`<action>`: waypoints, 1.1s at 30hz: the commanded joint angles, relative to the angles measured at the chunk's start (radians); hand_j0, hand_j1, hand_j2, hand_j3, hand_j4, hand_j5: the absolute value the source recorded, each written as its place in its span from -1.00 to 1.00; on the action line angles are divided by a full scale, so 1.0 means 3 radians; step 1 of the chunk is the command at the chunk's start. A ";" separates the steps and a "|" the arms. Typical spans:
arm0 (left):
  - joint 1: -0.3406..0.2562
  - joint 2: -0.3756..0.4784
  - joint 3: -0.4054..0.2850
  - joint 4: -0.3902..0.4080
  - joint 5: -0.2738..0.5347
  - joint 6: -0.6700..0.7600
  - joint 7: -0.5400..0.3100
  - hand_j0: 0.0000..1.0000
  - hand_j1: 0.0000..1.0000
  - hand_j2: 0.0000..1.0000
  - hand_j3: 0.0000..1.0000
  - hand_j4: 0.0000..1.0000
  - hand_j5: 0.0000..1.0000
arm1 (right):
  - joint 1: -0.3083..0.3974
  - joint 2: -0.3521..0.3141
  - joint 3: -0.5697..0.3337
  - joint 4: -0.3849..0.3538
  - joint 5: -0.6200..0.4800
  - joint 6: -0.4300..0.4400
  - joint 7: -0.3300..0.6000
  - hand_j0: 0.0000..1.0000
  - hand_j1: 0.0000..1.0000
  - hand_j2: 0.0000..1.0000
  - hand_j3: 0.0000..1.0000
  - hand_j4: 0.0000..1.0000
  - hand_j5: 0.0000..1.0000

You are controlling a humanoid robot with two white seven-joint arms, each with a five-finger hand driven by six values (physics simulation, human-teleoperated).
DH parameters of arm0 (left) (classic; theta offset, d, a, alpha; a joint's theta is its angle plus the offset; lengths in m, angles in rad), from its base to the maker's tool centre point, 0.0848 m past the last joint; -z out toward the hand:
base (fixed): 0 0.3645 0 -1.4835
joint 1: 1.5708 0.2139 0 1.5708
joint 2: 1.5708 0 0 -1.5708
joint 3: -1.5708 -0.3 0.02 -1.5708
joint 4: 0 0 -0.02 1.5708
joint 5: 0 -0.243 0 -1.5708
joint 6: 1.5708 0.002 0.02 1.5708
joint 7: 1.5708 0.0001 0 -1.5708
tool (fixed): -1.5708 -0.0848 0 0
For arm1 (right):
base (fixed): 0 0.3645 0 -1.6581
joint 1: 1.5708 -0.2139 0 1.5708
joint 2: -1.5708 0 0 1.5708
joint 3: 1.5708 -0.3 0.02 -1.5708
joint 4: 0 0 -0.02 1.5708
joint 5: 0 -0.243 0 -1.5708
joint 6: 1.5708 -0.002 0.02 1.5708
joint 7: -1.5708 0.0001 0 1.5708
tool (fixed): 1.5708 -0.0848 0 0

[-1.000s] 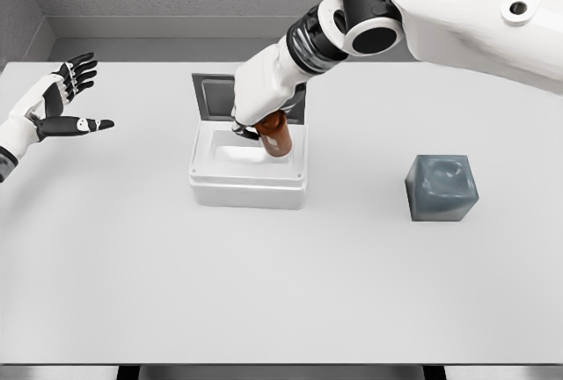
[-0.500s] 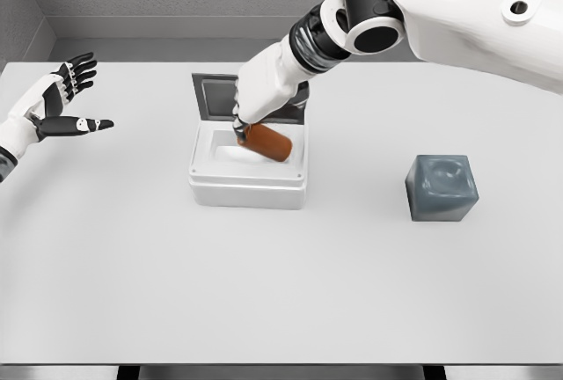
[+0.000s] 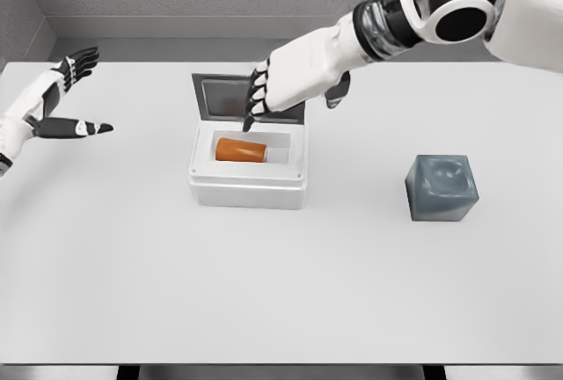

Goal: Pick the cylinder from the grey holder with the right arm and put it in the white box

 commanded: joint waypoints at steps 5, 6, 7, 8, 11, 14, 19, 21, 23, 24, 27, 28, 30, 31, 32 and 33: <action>-0.0123 -0.0503 0.0006 0.0162 -0.0183 -0.0148 0.0021 0.32 0.32 0.32 0.32 0.32 0.32 | 0.0256 -0.0999 -0.0165 -0.0065 -0.0826 0.0006 -0.0002 1.00 1.00 1.00 1.00 1.00 1.00; -0.0164 -0.0523 0.0001 0.0270 -0.0183 -0.0163 0.0016 0.02 0.02 0.02 0.02 0.02 0.02 | 0.0307 -0.1061 -0.0170 -0.0049 -0.0867 0.0006 -0.0007 1.00 1.00 1.00 1.00 1.00 1.00; -0.0204 -0.0538 0.0006 0.0321 -0.0183 -0.0163 0.0031 -0.01 -0.01 -0.01 -0.01 -0.01 -0.01 | 0.0327 -0.1071 -0.0170 0.0012 -0.0872 0.0006 -0.0007 1.00 1.00 1.00 1.00 1.00 1.00; -0.0302 -0.0539 -0.0004 0.0469 -0.0183 -0.0184 0.0031 -0.25 -0.25 -0.25 -0.25 -0.25 -0.25 | 0.0378 -0.1091 -0.0170 0.0078 -0.0939 0.0006 -0.0012 1.00 1.00 1.00 1.00 1.00 1.00; -0.0373 -0.0620 -0.0009 0.0572 -0.0224 -0.0240 0.0067 -0.57 -0.57 -0.57 -0.57 -0.57 -0.57 | 0.0465 -0.1117 -0.0242 0.0206 -0.0929 0.0006 -0.0002 1.00 1.00 1.00 1.00 1.00 1.00; -0.0506 -0.0789 0.0011 0.0802 -0.0316 -0.0240 0.0082 -0.56 -0.56 -0.56 -0.56 -0.56 -0.56 | 0.0624 -0.1199 -0.0375 0.0268 -0.0898 0.0006 -0.0007 1.00 1.00 1.00 1.00 1.00 1.00; -0.0839 -0.0953 -0.0014 0.1282 -0.0331 -0.0214 0.0082 -0.53 -0.53 -0.53 -0.53 -0.53 -0.53 | 0.0644 -0.1204 -0.0390 0.0436 -0.0903 0.0006 -0.0007 1.00 1.00 1.00 1.00 1.00 1.00; -0.0849 -0.0963 -0.0014 0.1303 -0.0331 -0.0214 0.0082 -0.53 -0.53 -0.53 -0.53 -0.53 -0.53 | 0.0736 -0.1209 -0.0385 0.0452 -0.0903 0.0006 -0.0007 1.00 1.00 1.00 1.00 1.00 1.00; -0.0941 -0.0994 0.0006 0.1293 -0.0321 -0.0225 0.0082 -0.53 -0.53 -0.53 -0.53 -0.53 -0.53 | 0.0747 -0.1204 -0.0380 0.0528 -0.0898 0.0006 -0.0002 1.00 1.00 1.00 1.00 1.00 1.00; -0.0992 -0.1004 0.0021 0.1298 -0.0321 -0.0230 0.0082 -0.51 -0.51 -0.51 -0.51 -0.51 -0.51 | 0.0777 -0.1214 -0.0390 0.0533 -0.0898 0.0006 -0.0002 1.00 1.00 1.00 1.00 1.00 1.00; -0.0997 -0.1111 0.0016 0.1298 -0.0321 -0.0235 0.0082 -0.50 -0.50 -0.50 -0.50 -0.50 -0.50 | 0.0777 -0.1209 -0.0395 0.0533 -0.0898 0.0006 -0.0002 1.00 1.00 1.00 1.00 1.00 1.00; -0.0997 -0.1162 0.0001 0.1298 -0.0321 -0.0235 0.0077 -0.50 -0.50 -0.50 -0.50 -0.50 -0.50 | 0.0777 -0.1209 -0.0395 0.0533 -0.0898 0.0006 -0.0002 1.00 1.00 1.00 1.00 1.00 1.00; -0.0992 -0.1198 -0.0014 0.1293 -0.0321 -0.0240 0.0072 -0.48 -0.48 -0.48 -0.48 -0.48 -0.48 | 0.0782 -0.1214 -0.0395 0.0590 -0.0898 0.0006 -0.0002 1.00 1.00 1.00 1.00 1.00 1.00; -0.0992 -0.1198 -0.0020 0.1282 -0.0321 -0.0240 0.0067 -0.48 -0.48 -0.48 -0.48 -0.48 -0.48 | 0.0782 -0.1214 -0.0395 0.0595 -0.0898 0.0006 -0.0002 1.00 1.00 1.00 1.00 1.00 1.00; -0.0987 -0.1234 -0.0020 0.1272 -0.0331 -0.0245 0.0067 -0.48 -0.48 -0.48 -0.48 -0.48 -0.48 | 0.0788 -0.1209 -0.0400 0.0595 -0.0898 0.0006 -0.0002 1.00 1.00 1.00 1.00 1.00 1.00; -0.0987 -0.1239 -0.0025 0.1272 -0.0341 -0.0245 0.0046 -0.48 -0.48 -0.48 -0.48 -0.48 -0.48 | 0.0782 -0.1209 -0.0400 0.0595 -0.0898 0.0006 -0.0002 1.00 1.00 1.00 1.00 1.00 1.00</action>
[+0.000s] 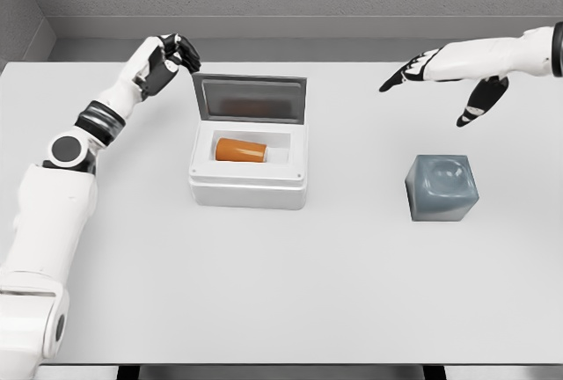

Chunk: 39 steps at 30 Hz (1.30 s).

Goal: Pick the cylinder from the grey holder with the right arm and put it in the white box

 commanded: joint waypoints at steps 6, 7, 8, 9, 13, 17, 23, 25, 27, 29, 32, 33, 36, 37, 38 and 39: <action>-0.0036 -0.0030 -0.0018 0.0020 -0.0044 0.0009 -0.0044 -0.20 -0.20 -0.20 -0.20 -0.20 -0.20 | 0.0000 0.0000 -0.0008 0.0016 -0.0019 0.0009 -0.0001 1.00 1.00 1.00 1.00 1.00 1.00; -0.0041 -0.0025 -0.0013 0.0040 -0.0044 0.0009 -0.0029 -0.11 -0.11 -0.11 -0.11 -0.11 -0.11 | 0.0005 0.0005 -0.0008 0.0016 -0.0019 0.0009 -0.0001 1.00 1.00 1.00 1.00 1.00 1.00; -0.0056 -0.0020 -0.0013 0.0076 -0.0044 0.0009 -0.0029 0.04 0.04 0.04 0.04 0.04 0.04 | 0.0000 0.0000 -0.0008 0.0016 -0.0019 0.0009 -0.0001 1.00 1.00 1.00 1.00 1.00 1.00; -0.0077 -0.0015 -0.0013 0.0102 -0.0044 0.0009 -0.0029 0.07 0.07 0.07 0.07 0.07 0.07 | 0.0000 0.0000 -0.0008 0.0016 -0.0019 0.0009 -0.0001 1.00 1.00 1.00 1.00 1.00 1.00; -0.0082 -0.0025 -0.0023 0.0138 -0.0044 0.0019 -0.0029 0.23 0.23 0.23 0.23 0.23 0.23 | 0.0000 0.0000 -0.0008 0.0016 -0.0019 0.0009 -0.0001 1.00 1.00 1.00 1.00 1.00 1.00; -0.0087 -0.0035 -0.0023 0.0138 -0.0044 0.0019 -0.0029 0.23 0.23 0.23 0.23 0.23 0.23 | 0.0000 0.0000 -0.0008 0.0016 -0.0019 0.0009 -0.0001 1.00 1.00 1.00 1.00 1.00 1.00; -0.0087 -0.0004 -0.0039 0.0097 -0.0033 -0.0160 -0.0080 0.22 0.22 0.22 0.22 0.22 0.22 | 0.0000 0.0000 -0.0008 0.0016 -0.0019 0.0009 -0.0001 1.00 1.00 1.00 1.00 1.00 1.00; -0.0087 -0.0004 -0.0039 0.0097 -0.0033 -0.0299 -0.0152 0.22 0.22 0.22 0.22 0.22 0.22 | 0.0000 0.0000 -0.0008 0.0016 -0.0019 0.0009 -0.0001 1.00 1.00 1.00 1.00 1.00 1.00; -0.0087 -0.0004 -0.0044 0.0097 -0.0033 -0.0299 -0.0218 0.22 0.22 0.22 0.22 0.22 0.22 | 0.0000 0.0000 -0.0008 0.0016 -0.0019 0.0009 -0.0001 1.00 1.00 1.00 1.00 1.00 1.00; -0.0087 -0.0004 -0.0049 0.0097 -0.0038 -0.0299 -0.0300 0.22 0.22 0.22 0.22 0.22 0.22 | 0.0000 0.0000 -0.0008 0.0016 -0.0019 0.0009 -0.0001 1.00 1.00 1.00 1.00 1.00 1.00; -0.0087 -0.0004 -0.0049 0.0097 -0.0033 -0.0299 -0.0368 0.22 0.22 0.22 0.22 0.22 0.22 | 0.0000 0.0005 -0.0008 0.0016 -0.0019 0.0009 0.0000 1.00 1.00 1.00 1.00 1.00 1.00; -0.0087 0.0001 -0.0044 0.0097 -0.0033 -0.0299 -0.0368 0.22 0.22 0.22 0.22 0.22 0.22 | 0.0000 0.0005 -0.0008 0.0011 -0.0019 0.0009 -0.0001 1.00 1.00 1.00 1.00 1.00 1.00; -0.0107 0.0011 -0.0039 0.0097 -0.0018 -0.0299 -0.0368 0.22 0.22 0.22 0.22 0.22 0.22 | 0.0000 0.0000 -0.0008 0.0011 -0.0019 0.0009 -0.0001 1.00 1.00 1.00 1.00 1.00 1.00; -0.0112 0.0011 -0.0033 0.0097 -0.0013 -0.0299 -0.0368 0.22 0.22 0.22 0.22 0.22 0.22 | 0.0000 0.0000 -0.0008 0.0011 -0.0019 0.0009 -0.0001 1.00 1.00 1.00 1.00 1.00 1.00; -0.0112 0.0011 -0.0028 0.0097 -0.0013 -0.0299 -0.0368 0.22 0.22 0.22 0.22 0.22 0.22 | 0.0000 0.0005 -0.0008 0.0016 -0.0019 0.0009 -0.0001 1.00 1.00 1.00 1.00 1.00 1.00; -0.0118 0.0011 -0.0023 0.0097 -0.0008 -0.0299 -0.0368 0.22 0.22 0.22 0.22 0.22 0.22 | 0.0000 0.0005 -0.0008 0.0011 -0.0019 0.0009 -0.0001 1.00 1.00 1.00 1.00 1.00 1.00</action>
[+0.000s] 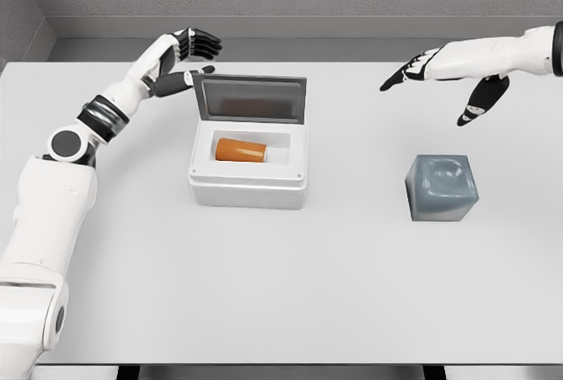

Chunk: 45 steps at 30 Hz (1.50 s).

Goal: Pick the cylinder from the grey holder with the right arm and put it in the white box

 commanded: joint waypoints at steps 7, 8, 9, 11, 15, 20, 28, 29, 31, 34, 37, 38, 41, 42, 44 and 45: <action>0.0005 -0.0002 0.0012 -0.0064 0.0040 0.0003 -0.0005 0.22 0.22 0.22 0.22 0.22 0.22 | 0.0005 0.0011 -0.0005 0.0003 -0.0019 0.0009 -0.0001 1.00 1.00 1.00 1.00 1.00 1.00; 0.0010 -0.0002 0.0007 -0.0105 0.0040 0.0003 -0.0005 0.22 0.22 0.22 0.22 0.22 0.22 | 0.0005 0.0011 -0.0005 0.0008 -0.0019 0.0009 -0.0001 1.00 1.00 1.00 1.00 1.00 1.00; 0.0010 -0.0002 0.0007 -0.0121 0.0040 0.0003 -0.0005 0.22 0.22 0.22 0.22 0.22 0.22 | 0.0005 0.0011 -0.0005 0.0008 -0.0019 0.0009 -0.0001 1.00 1.00 1.00 1.00 1.00 1.00; 0.0015 -0.0002 0.0007 -0.0121 0.0050 0.0003 -0.0005 0.22 0.22 0.22 0.22 0.22 0.22 | 0.0005 0.0011 -0.0005 0.0018 -0.0019 0.0009 -0.0001 1.00 1.00 1.00 1.00 1.00 1.00; 0.0026 -0.0002 -0.0003 -0.0167 0.0065 0.0003 -0.0005 0.22 0.22 0.22 0.22 0.22 0.22 | 0.0005 0.0006 -0.0005 0.0029 -0.0019 0.0009 -0.0001 1.00 1.00 1.00 1.00 1.00 1.00; 0.0077 0.0008 -0.0003 -0.0366 0.0091 0.0003 -0.0005 0.22 0.22 0.22 0.22 0.22 0.22 | 0.0005 0.0011 -0.0005 0.0034 -0.0019 0.0009 -0.0001 1.00 1.00 1.00 1.00 1.00 1.00; 0.0077 0.0013 -0.0003 -0.0376 0.0096 0.0003 -0.0005 0.22 0.22 0.22 0.22 0.22 0.22 | 0.0031 0.0027 -0.0005 0.0131 -0.0019 0.0009 -0.0001 1.00 1.00 1.00 1.00 1.00 1.00; 0.0082 0.0008 -0.0008 -0.0376 0.0091 0.0003 -0.0005 0.22 0.22 0.22 0.22 0.22 0.22 | 0.0031 0.0032 -0.0005 0.0131 -0.0019 0.0009 -0.0001 1.00 1.00 1.00 1.00 1.00 1.00; 0.0097 0.0013 -0.0008 -0.0381 0.0096 0.0003 -0.0005 0.22 0.22 0.22 0.22 0.22 0.22 | 0.0031 0.0032 -0.0005 0.0131 -0.0019 0.0009 -0.0001 1.00 1.00 1.00 1.00 1.00 1.00; 0.0102 0.0008 -0.0008 -0.0427 0.0096 0.0003 -0.0005 0.22 0.22 0.22 0.22 0.22 0.22 | 0.0036 0.0037 0.0000 0.0131 -0.0019 0.0009 -0.0001 1.00 1.00 1.00 1.00 1.00 1.00; 0.0107 0.0008 -0.0013 -0.0427 0.0091 0.0003 -0.0005 0.22 0.22 0.22 0.22 0.22 0.22 | 0.0041 0.0032 0.0000 0.0131 -0.0019 0.0009 -0.0001 1.00 1.00 1.00 1.00 1.00 1.00; 0.0107 0.0008 -0.0013 -0.0427 0.0091 0.0003 -0.0005 0.22 0.22 0.22 0.22 0.22 0.22 | 0.0056 0.0032 0.0000 0.0131 -0.0019 0.0009 -0.0001 1.00 1.00 1.00 1.00 1.00 1.00; 0.0123 0.0008 -0.0013 -0.0443 0.0096 0.0003 -0.0005 0.21 0.21 0.21 0.21 0.21 0.21 | 0.0056 0.0032 0.0000 0.0131 -0.0019 0.0009 0.0000 1.00 1.00 1.00 1.00 1.00 1.00; 0.0123 0.0008 -0.0013 -0.0448 0.0096 0.0003 -0.0005 0.21 0.21 0.21 0.21 0.21 0.21 | 0.0056 0.0032 0.0000 0.0131 -0.0019 0.0009 0.0000 1.00 1.00 1.00 1.00 1.00 1.00; 0.0123 0.0008 -0.0013 -0.0453 0.0091 0.0003 -0.0005 0.21 0.21 0.21 0.21 0.21 0.21 | 0.0056 0.0032 0.0000 0.0136 -0.0019 0.0009 0.0000 1.00 1.00 1.00 1.00 1.00 1.00; 0.0123 0.0008 -0.0013 -0.0448 0.0091 0.0003 -0.0005 0.21 0.21 0.21 0.21 0.21 0.21 | 0.0056 0.0032 0.0000 0.0136 -0.0019 0.0009 -0.0001 1.00 1.00 1.00 1.00 1.00 1.00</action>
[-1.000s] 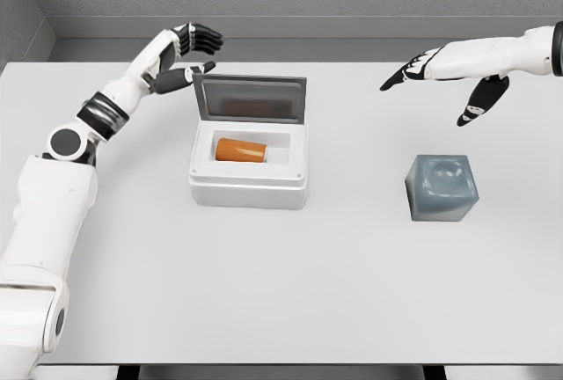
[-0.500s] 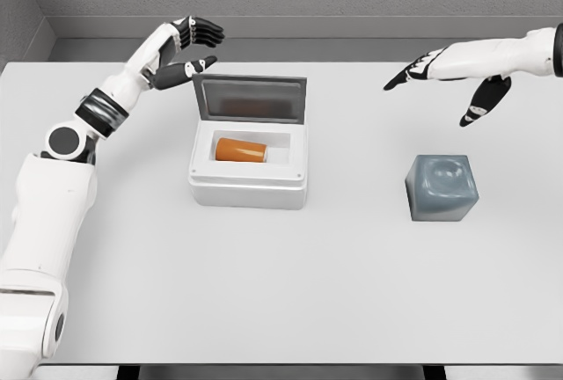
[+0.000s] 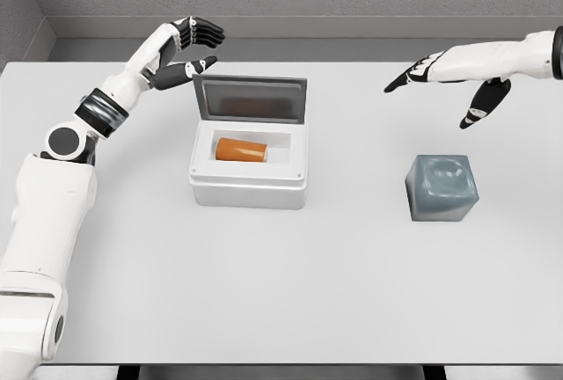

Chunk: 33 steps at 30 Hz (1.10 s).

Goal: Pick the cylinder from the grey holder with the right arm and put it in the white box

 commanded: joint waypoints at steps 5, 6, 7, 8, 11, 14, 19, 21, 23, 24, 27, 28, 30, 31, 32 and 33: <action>0.0000 -0.0006 -0.0007 -0.0017 0.0055 -0.0010 -0.0015 0.21 0.21 0.21 0.21 0.21 0.21 | 0.0000 -0.0001 -0.0005 0.0001 -0.0019 0.0009 -0.0001 1.00 1.00 1.00 1.00 1.00 1.00; 0.0005 -0.0006 -0.0007 -0.0017 0.0055 -0.0010 -0.0015 0.21 0.21 0.21 0.21 0.21 0.21 | 0.0000 -0.0001 -0.0005 0.0001 -0.0019 0.0009 -0.0002 1.00 1.00 1.00 1.00 1.00 1.00; 0.0005 -0.0006 -0.0012 -0.0017 0.0055 -0.0010 -0.0015 0.21 0.21 0.21 0.21 0.21 0.21 | 0.0000 -0.0001 -0.0005 0.0001 -0.0019 0.0009 -0.0001 1.00 1.00 1.00 1.00 1.00 1.00; 0.0005 -0.0006 -0.0012 -0.0022 0.0055 -0.0010 -0.0015 0.21 0.21 0.21 0.21 0.21 0.21 | 0.0000 -0.0001 -0.0005 0.0001 -0.0019 0.0009 -0.0002 1.00 1.00 1.00 1.00 1.00 1.00; 0.0056 -0.0006 -0.0012 -0.0140 0.0055 -0.0010 -0.0015 0.21 0.21 0.21 0.21 0.21 0.21 | 0.0000 -0.0001 -0.0005 0.0001 -0.0019 0.0009 -0.0002 1.00 1.00 1.00 1.00 1.00 1.00; 0.0072 0.0009 -0.0012 -0.0171 0.0055 -0.0010 -0.0015 0.21 0.21 0.21 0.21 0.21 0.21 | 0.0000 -0.0001 -0.0005 0.0001 -0.0019 0.0009 -0.0001 1.00 1.00 1.00 1.00 1.00 1.00; 0.0066 0.0030 -0.0012 -0.0161 0.0055 -0.0010 -0.0015 0.21 0.21 0.21 0.21 0.21 0.21 | 0.0000 -0.0001 -0.0005 0.0001 -0.0019 0.0009 -0.0002 1.00 1.00 1.00 1.00 1.00 1.00; 0.0066 0.0157 -0.0012 -0.0161 0.0060 -0.0010 -0.0015 0.22 0.22 0.22 0.22 0.22 0.22 | 0.0000 -0.0006 -0.0005 0.0001 -0.0019 0.0009 -0.0001 1.00 1.00 1.00 1.00 1.00 1.00; 0.0164 0.0490 -0.0023 -0.0176 0.0351 -0.0010 -0.0015 0.33 0.33 0.33 0.33 0.33 0.33 | 0.0000 -0.0006 -0.0005 0.0001 -0.0019 0.0009 -0.0001 1.00 1.00 1.00 1.00 1.00 1.00; 0.0184 0.0689 -0.0222 -0.0176 0.0601 -0.0010 -0.0015 0.70 0.70 0.70 0.70 0.70 0.70 | 0.0000 -0.0006 -0.0010 0.0001 -0.0019 0.0009 -0.0001 1.00 1.00 1.00 1.00 1.00 1.00; 0.0547 0.1201 -0.0513 -0.0636 0.1185 -0.0010 -0.0015 1.00 1.00 1.00 1.00 1.00 1.00 | 0.0000 -0.0006 -0.0005 -0.0004 -0.0019 0.0009 -0.0001 1.00 1.00 1.00 1.00 1.00 1.00; 0.0588 0.1318 -0.0503 -0.0631 0.1190 -0.0010 -0.0015 1.00 1.00 1.00 1.00 1.00 1.00 | 0.0000 -0.0006 -0.0010 -0.0004 -0.0019 0.0009 -0.0002 1.00 1.00 1.00 1.00 1.00 1.00; 0.0726 0.1431 -0.0488 -0.0641 0.1226 -0.0010 -0.0015 1.00 1.00 1.00 1.00 1.00 1.00 | -0.0005 -0.0011 -0.0010 -0.0009 -0.0014 0.0009 -0.0002 1.00 1.00 1.00 1.00 1.00 1.00; 0.0731 0.1461 -0.0488 -0.0646 0.1226 -0.0010 -0.0015 1.00 1.00 1.00 1.00 1.00 1.00 | -0.0005 -0.0021 -0.0010 -0.0009 -0.0014 0.0009 -0.0002 1.00 1.00 1.00 1.00 1.00 1.00; 0.0736 0.1467 -0.0488 -0.0646 0.1220 -0.0010 -0.0015 1.00 1.00 1.00 1.00 1.00 1.00 | -0.0005 -0.0026 -0.0010 -0.0009 -0.0014 0.0009 -0.0002 1.00 1.00 1.00 1.00 1.00 1.00; 0.0736 0.1462 -0.0498 -0.0646 0.1215 -0.0010 -0.0015 1.00 1.00 1.00 1.00 1.00 1.00 | -0.0005 -0.0031 -0.0010 -0.0009 -0.0014 0.0009 -0.0001 1.00 1.00 1.00 1.00 1.00 1.00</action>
